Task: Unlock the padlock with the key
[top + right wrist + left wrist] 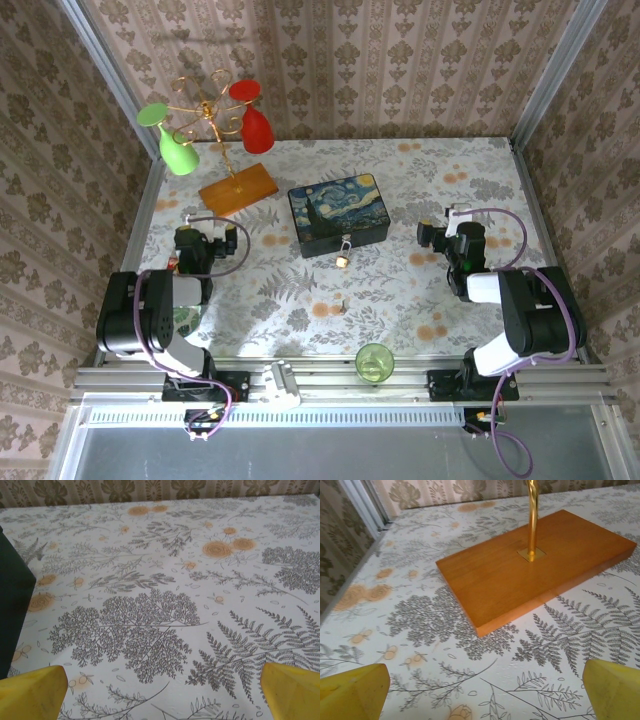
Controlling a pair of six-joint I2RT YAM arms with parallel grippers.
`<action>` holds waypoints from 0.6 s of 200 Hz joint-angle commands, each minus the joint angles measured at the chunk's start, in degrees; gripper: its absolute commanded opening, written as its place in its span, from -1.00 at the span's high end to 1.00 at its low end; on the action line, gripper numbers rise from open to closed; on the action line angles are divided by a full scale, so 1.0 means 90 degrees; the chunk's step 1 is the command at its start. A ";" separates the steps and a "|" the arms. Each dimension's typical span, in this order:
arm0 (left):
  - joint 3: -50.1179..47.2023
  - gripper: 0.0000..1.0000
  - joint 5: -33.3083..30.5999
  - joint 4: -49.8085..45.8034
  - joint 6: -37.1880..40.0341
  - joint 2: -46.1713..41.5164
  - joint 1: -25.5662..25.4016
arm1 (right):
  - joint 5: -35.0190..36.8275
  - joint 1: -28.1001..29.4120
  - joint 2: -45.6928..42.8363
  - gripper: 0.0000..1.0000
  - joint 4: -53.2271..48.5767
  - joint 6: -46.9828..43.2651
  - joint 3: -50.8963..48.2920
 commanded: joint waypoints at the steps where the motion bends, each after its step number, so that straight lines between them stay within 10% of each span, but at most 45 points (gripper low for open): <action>1: -0.0021 -1.00 -0.0900 -0.0421 0.0047 -0.0840 -0.0265 | 0.0418 0.0116 -0.0665 -1.00 -0.1205 -0.0025 0.0481; 51: 0.0444 -1.00 -0.1792 -0.2413 -0.0521 -0.2392 -0.1072 | -0.0187 0.0172 -0.1924 -1.00 -0.3771 0.0866 0.1250; 120: -0.0277 -1.00 0.1950 -0.1250 -0.3033 -0.3520 -0.0634 | -0.0742 0.1788 -0.3153 -1.00 -0.6415 0.1730 0.1749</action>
